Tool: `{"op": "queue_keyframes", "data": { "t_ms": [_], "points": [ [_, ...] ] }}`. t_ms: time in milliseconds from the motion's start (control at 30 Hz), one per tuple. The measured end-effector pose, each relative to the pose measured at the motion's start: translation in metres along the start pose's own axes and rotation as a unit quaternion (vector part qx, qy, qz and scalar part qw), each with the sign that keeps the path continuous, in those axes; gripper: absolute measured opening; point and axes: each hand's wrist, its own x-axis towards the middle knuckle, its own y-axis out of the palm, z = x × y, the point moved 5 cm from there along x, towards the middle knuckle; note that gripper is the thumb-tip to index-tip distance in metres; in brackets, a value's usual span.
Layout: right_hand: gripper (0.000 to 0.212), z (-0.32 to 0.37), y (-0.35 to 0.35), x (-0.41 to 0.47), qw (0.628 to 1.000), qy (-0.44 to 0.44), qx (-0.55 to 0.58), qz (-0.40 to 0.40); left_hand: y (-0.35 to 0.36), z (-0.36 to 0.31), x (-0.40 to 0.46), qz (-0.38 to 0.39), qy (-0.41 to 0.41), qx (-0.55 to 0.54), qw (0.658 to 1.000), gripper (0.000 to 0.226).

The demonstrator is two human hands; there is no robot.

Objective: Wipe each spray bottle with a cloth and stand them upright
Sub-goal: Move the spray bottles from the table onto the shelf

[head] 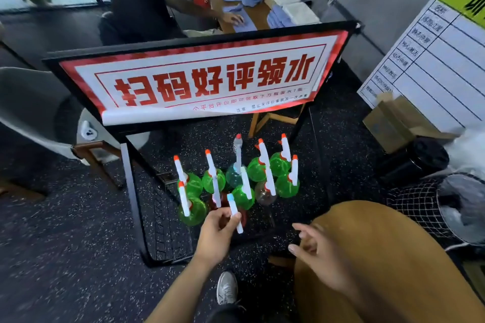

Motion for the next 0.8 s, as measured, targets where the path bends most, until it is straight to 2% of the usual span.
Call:
{"op": "queue_keyframes", "data": {
  "t_ms": [200,333,633,767,800],
  "points": [
    [0.050,0.011,0.003,0.014,1.000,-0.011,-0.022,0.000,0.011,0.015,0.015,0.033,-0.026,0.038,0.998,0.038],
    [0.050,0.019,0.004,0.026,0.999,-0.017,-0.027,0.009,0.015,0.027,0.021,0.038,-0.061,0.042,0.997,0.032],
    [0.049,0.044,0.002,0.069,0.998,-0.039,-0.031,0.048,0.007,0.032,0.027,0.027,-0.082,0.057,0.995,0.031],
    [0.050,0.058,0.004,0.095,0.997,-0.058,-0.028,0.053,-0.002,0.027,0.026,0.022,-0.091,0.086,0.992,0.012],
    [0.050,0.062,0.004,0.100,0.996,-0.063,-0.028,0.054,-0.005,0.027,0.025,0.019,-0.099,0.091,0.991,0.019]
  ]
}}
